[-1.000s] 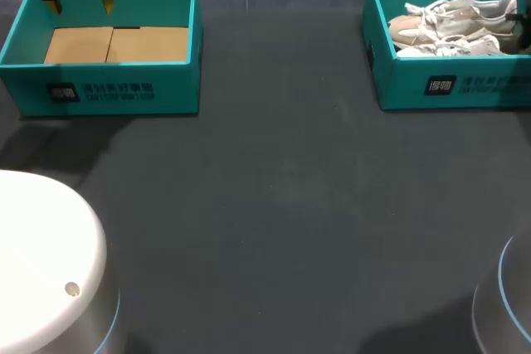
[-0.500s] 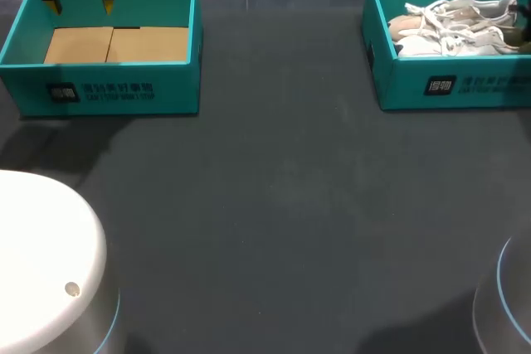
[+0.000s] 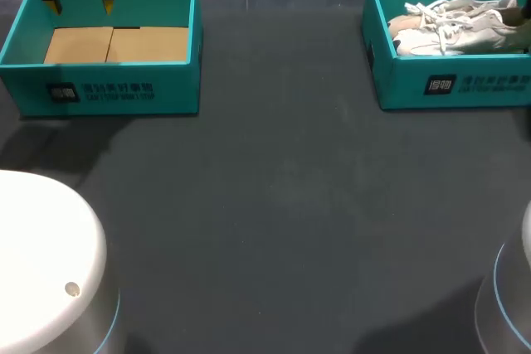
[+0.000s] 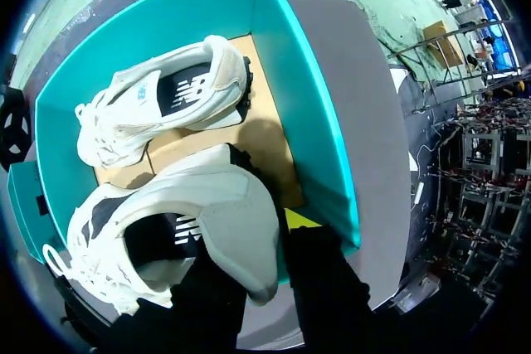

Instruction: Take the shoe out of the shoebox, open the shoe tongue, remove and reinsert the insole, then place the shoe into the shoebox

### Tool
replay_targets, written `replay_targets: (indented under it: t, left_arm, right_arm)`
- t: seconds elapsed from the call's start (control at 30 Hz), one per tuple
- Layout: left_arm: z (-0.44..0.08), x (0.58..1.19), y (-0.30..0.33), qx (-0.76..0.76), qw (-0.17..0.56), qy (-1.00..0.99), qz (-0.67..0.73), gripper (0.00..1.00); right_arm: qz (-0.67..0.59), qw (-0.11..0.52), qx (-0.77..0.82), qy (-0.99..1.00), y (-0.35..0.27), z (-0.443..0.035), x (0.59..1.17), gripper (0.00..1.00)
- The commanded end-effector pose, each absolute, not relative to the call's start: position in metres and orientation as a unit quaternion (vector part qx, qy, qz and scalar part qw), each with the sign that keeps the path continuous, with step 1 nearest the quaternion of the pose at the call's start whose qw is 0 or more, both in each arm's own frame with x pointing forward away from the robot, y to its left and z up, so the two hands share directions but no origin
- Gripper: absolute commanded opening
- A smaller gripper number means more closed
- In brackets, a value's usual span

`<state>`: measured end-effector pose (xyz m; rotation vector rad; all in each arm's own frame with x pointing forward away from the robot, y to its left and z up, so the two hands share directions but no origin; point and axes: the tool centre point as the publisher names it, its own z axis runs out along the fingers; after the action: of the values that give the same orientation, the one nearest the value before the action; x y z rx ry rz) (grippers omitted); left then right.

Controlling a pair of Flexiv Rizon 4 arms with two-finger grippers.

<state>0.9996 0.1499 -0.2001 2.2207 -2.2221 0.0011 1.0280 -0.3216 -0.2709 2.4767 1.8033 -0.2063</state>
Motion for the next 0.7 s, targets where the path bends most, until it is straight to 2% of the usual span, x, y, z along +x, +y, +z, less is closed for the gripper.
replay_targets:
  t: [0.03,0.43,0.7]
  left_arm:
    - [-0.2,1.0,0.15,0.707,0.0,-0.707,0.0,1.0]
    - [-0.2,1.0,0.15,0.707,0.0,-0.707,0.0,1.0]
    - [-0.2,1.0,0.15,0.707,0.0,-0.707,0.0,1.0]
  right_arm:
    - [-0.078,0.042,0.808,0.582,-0.321,-0.259,1.032,0.0]
    - [-0.101,0.031,0.833,0.543,-0.339,-0.261,1.036,0.0]
    - [-0.096,0.032,0.836,0.539,-0.328,-0.241,1.038,0.0]
